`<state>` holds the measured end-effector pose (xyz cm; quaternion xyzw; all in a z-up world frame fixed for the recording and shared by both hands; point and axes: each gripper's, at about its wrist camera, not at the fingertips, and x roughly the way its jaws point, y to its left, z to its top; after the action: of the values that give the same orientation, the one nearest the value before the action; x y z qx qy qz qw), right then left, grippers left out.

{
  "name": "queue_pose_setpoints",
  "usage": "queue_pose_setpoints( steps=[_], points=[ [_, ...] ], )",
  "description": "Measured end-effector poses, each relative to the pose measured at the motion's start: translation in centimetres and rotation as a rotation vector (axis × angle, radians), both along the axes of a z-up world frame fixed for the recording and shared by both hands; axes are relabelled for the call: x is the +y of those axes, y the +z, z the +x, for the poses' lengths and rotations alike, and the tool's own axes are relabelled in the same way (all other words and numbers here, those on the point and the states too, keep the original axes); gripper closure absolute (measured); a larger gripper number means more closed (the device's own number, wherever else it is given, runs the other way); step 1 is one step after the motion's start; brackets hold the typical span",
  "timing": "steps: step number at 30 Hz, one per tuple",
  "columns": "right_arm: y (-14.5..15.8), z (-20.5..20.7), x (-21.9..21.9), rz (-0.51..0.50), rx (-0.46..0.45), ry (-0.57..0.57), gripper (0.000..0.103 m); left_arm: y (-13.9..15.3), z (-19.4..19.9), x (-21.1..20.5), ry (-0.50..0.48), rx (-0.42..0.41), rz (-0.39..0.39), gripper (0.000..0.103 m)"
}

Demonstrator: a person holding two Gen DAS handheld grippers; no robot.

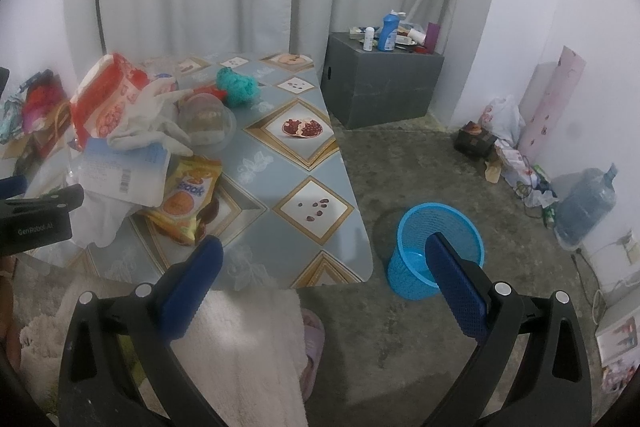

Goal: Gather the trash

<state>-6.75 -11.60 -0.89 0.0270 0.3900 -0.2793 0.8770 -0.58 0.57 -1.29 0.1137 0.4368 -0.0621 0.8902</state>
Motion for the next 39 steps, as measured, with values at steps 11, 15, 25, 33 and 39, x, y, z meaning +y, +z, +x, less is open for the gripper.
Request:
queue_pose_setpoints(
  steps=[11,15,25,33,39],
  points=[
    [0.1,0.0,0.2,-0.002,0.001,0.0,0.006,0.2,0.2,-0.3,-0.001,0.002,0.002,0.004],
    [0.0,0.1,0.3,-0.002,0.0,0.0,0.006,0.1,0.1,0.1,-0.001,0.005,0.002,0.004],
    [0.0,0.1,0.3,-0.003,0.003,-0.001,0.006,-0.1,0.1,0.6,-0.003,0.011,0.004,0.004],
    [0.3,0.9,0.4,-0.011,-0.016,-0.005,0.006,0.0,1.2,2.4,0.032,0.023,-0.028,0.004],
    [2.4,2.6,1.8,-0.057,-0.105,0.028,0.006,1.5,4.1,8.0,0.17,-0.027,-0.026,0.004]
  ],
)
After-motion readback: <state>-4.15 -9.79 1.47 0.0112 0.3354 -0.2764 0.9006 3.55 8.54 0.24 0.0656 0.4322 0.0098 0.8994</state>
